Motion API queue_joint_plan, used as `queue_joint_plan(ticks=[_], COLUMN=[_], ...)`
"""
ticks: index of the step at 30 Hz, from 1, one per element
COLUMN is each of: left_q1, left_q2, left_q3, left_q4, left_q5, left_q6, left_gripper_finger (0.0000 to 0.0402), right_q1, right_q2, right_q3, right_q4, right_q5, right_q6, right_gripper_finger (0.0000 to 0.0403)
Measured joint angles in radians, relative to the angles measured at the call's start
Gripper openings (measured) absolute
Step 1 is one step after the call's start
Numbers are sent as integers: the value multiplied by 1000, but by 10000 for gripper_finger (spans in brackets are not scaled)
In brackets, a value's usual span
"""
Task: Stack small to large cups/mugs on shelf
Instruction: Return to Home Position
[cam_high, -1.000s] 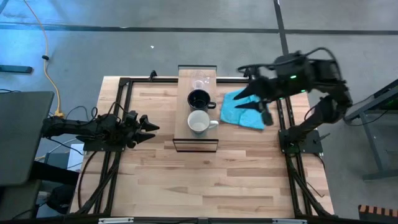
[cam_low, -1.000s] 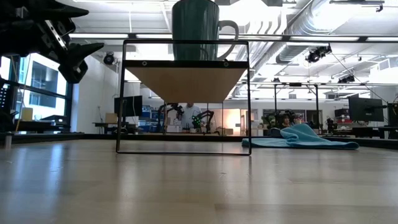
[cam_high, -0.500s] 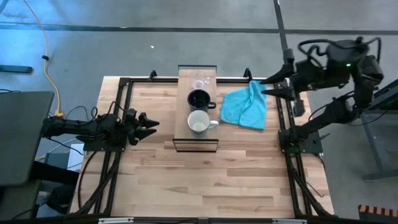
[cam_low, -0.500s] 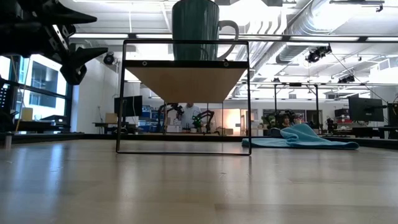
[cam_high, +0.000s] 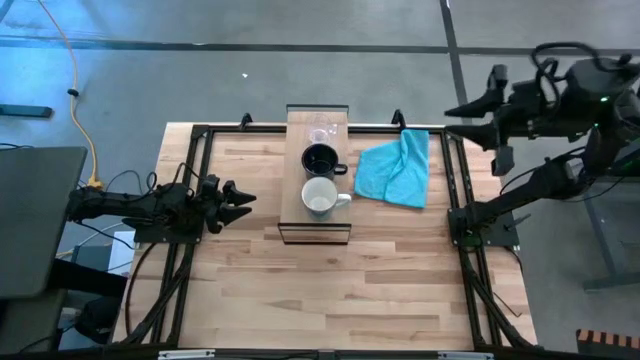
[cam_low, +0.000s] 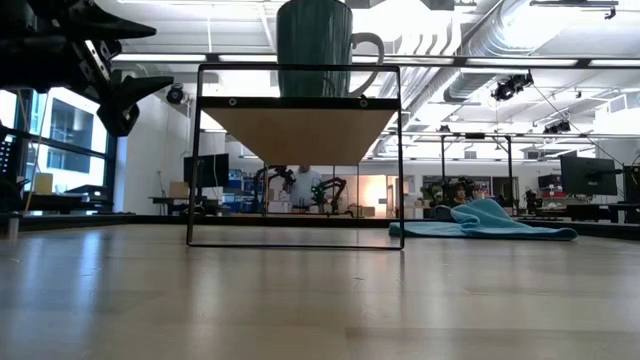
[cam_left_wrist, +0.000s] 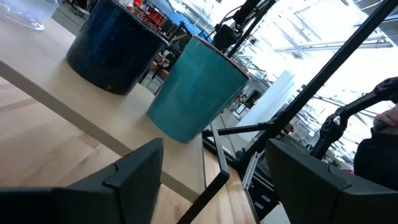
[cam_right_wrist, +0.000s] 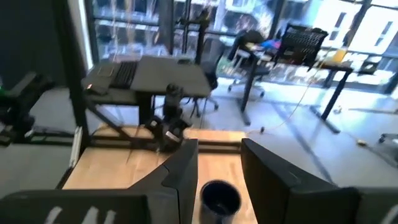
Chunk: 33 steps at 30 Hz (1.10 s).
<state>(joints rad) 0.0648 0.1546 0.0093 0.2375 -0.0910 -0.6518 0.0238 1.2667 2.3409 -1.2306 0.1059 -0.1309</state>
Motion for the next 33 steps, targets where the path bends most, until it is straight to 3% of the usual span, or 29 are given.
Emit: queue_joint_plan(ticks=[5, 12, 18, 24, 33], left_q1=[0, 0, 0, 0, 0], left_q2=[0, 0, 0, 0, 0], left_q3=[0, 0, 0, 0, 0], left_q4=[0, 0, 0, 0, 0], left_q5=[0, 0, -6, -8, -8], left_q6=[13, 27, 45, 62, 76], left_gripper_finger=[271, 271, 271, 271, 271], right_q1=[0, 0, 0, 0, 0], right_q2=[-88, -266, -407, -525, -619], right_q3=[-138, -521, -819, -1008, -1267], right_q4=[130, 415, 702, 909, 1086], right_q5=[40, 149, 161, 161, 169], right_q6=[-15, -24, -19, 22, 99], right_gripper_finger=[115, 115, 115, 115, 115])
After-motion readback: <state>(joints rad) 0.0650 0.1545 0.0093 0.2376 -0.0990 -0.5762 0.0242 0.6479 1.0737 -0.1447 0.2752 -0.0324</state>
